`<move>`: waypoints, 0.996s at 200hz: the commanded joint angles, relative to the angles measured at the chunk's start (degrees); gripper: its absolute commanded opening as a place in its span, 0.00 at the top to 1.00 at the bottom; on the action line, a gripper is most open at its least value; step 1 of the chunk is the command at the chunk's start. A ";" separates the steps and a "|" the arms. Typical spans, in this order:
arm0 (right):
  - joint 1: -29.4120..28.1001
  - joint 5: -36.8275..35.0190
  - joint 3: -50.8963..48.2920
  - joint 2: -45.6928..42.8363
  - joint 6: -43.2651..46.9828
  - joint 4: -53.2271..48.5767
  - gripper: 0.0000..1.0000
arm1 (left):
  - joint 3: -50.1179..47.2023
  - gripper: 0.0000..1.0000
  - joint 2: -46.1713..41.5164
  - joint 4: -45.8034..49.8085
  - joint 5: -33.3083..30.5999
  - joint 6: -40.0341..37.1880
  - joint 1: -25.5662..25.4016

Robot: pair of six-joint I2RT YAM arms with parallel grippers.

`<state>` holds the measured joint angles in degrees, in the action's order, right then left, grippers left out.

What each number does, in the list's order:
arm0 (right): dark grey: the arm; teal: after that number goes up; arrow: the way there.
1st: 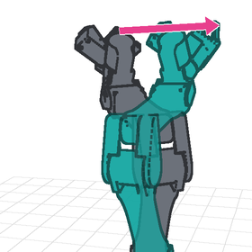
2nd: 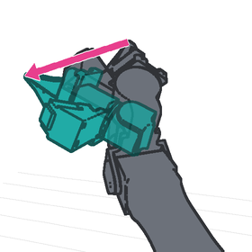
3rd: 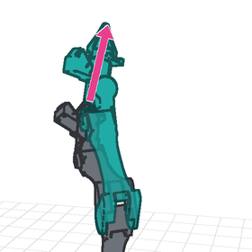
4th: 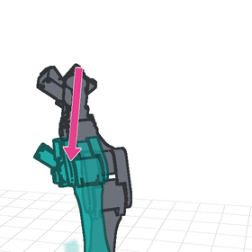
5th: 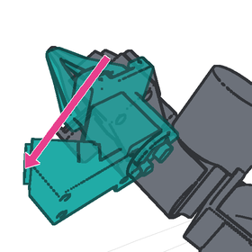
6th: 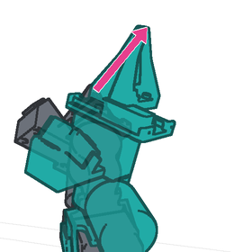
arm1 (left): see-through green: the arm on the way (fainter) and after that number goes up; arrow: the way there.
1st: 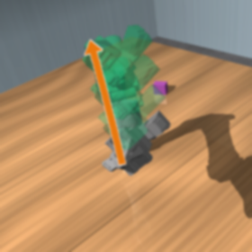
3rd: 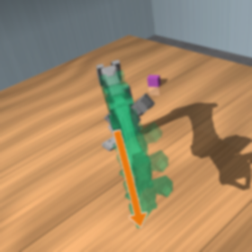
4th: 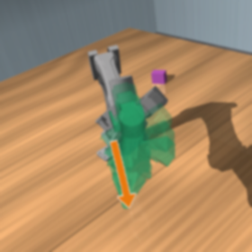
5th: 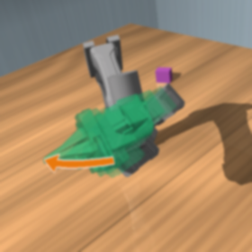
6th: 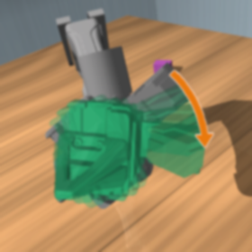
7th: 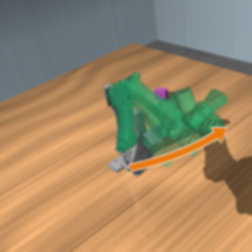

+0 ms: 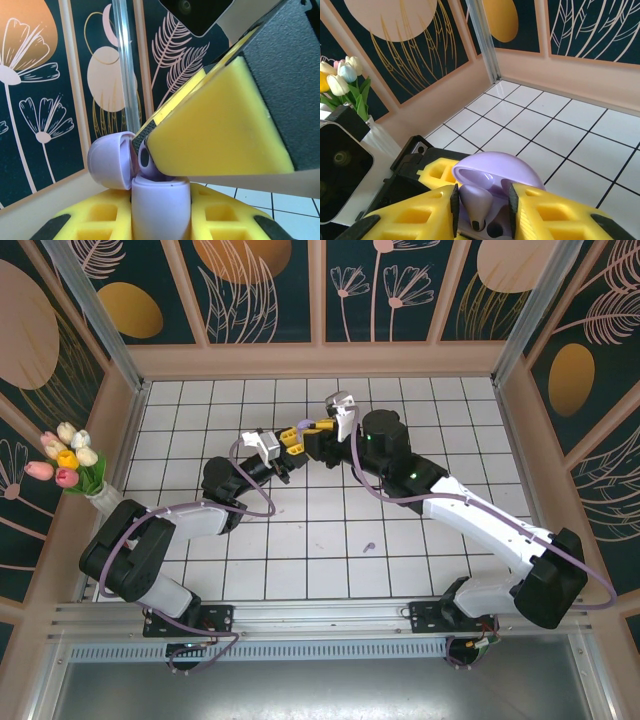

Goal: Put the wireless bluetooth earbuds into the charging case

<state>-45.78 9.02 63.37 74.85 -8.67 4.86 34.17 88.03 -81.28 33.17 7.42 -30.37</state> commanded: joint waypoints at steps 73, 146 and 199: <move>1.04 1.92 4.45 -3.29 -4.65 -0.22 0.45 | -0.62 1.00 -0.74 -5.19 0.04 0.98 -0.39; 3.23 -4.35 5.07 -6.33 -11.82 -1.65 0.41 | -0.94 1.00 -0.57 -5.32 -0.78 0.73 -0.33; 6.14 -24.69 -2.94 -6.75 -36.95 -26.67 0.43 | -2.85 1.00 -2.79 -4.29 -4.42 -1.97 -0.37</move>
<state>-39.79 -4.91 66.57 69.01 -30.26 -7.01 32.25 87.83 -83.72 30.61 7.11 -30.37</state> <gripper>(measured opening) 0.575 0.243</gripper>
